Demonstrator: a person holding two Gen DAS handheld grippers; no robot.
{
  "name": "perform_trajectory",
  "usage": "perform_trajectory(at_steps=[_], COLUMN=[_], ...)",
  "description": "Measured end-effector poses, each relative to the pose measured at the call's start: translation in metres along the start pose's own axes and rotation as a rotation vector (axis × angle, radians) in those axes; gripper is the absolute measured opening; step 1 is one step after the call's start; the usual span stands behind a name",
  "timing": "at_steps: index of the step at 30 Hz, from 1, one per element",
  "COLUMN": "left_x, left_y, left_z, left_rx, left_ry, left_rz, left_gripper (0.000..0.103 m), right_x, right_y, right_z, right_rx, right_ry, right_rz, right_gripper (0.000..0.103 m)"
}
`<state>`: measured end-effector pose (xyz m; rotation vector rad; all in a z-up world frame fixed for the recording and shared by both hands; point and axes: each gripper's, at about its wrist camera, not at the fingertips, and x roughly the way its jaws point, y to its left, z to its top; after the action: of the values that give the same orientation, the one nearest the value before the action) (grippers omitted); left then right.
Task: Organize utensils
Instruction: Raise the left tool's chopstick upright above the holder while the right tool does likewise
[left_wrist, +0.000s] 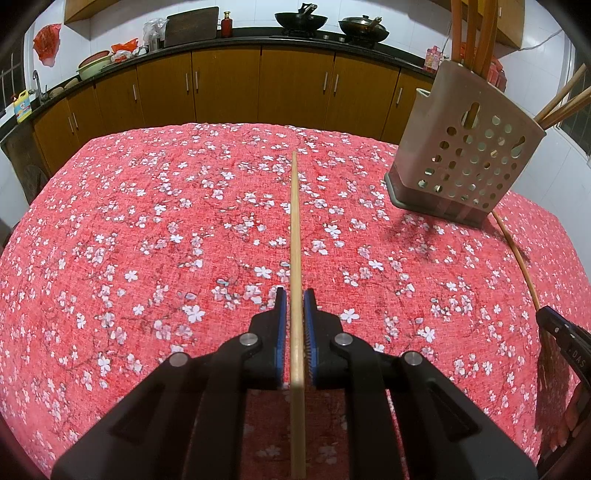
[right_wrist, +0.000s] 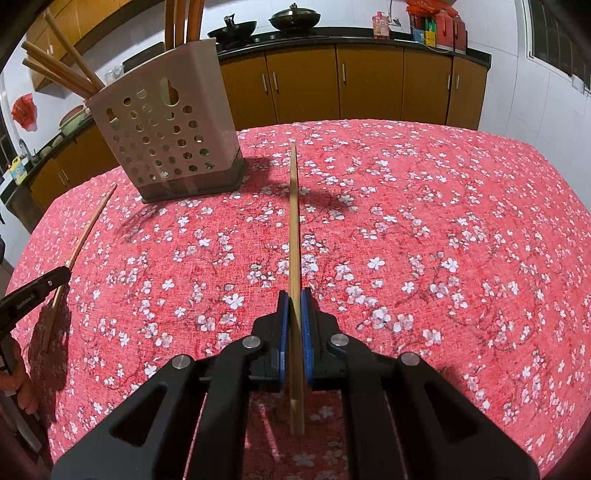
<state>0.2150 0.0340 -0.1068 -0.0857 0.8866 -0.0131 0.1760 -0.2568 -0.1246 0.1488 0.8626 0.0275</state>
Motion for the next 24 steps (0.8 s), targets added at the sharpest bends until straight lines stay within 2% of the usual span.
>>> perform_trajectory(at_steps=[15, 21, 24], left_x=[-0.001, -0.013, -0.015], left_y=[-0.001, -0.016, -0.016], left_z=[-0.001, -0.02, -0.022], left_rx=[0.002, 0.083, 0.085], left_ry=[0.001, 0.008, 0.009], left_rz=[0.0, 0.019, 0.019], left_gripper=[0.012, 0.017, 0.016], right_x=[0.0, -0.002, -0.003], right_y=[0.0, 0.001, 0.001], right_z=[0.001, -0.001, -0.002], right_rx=[-0.004, -0.007, -0.006], right_ry=[0.002, 0.002, 0.002], right_rz=[-0.002, 0.001, 0.001], right_gripper=[0.008, 0.008, 0.008])
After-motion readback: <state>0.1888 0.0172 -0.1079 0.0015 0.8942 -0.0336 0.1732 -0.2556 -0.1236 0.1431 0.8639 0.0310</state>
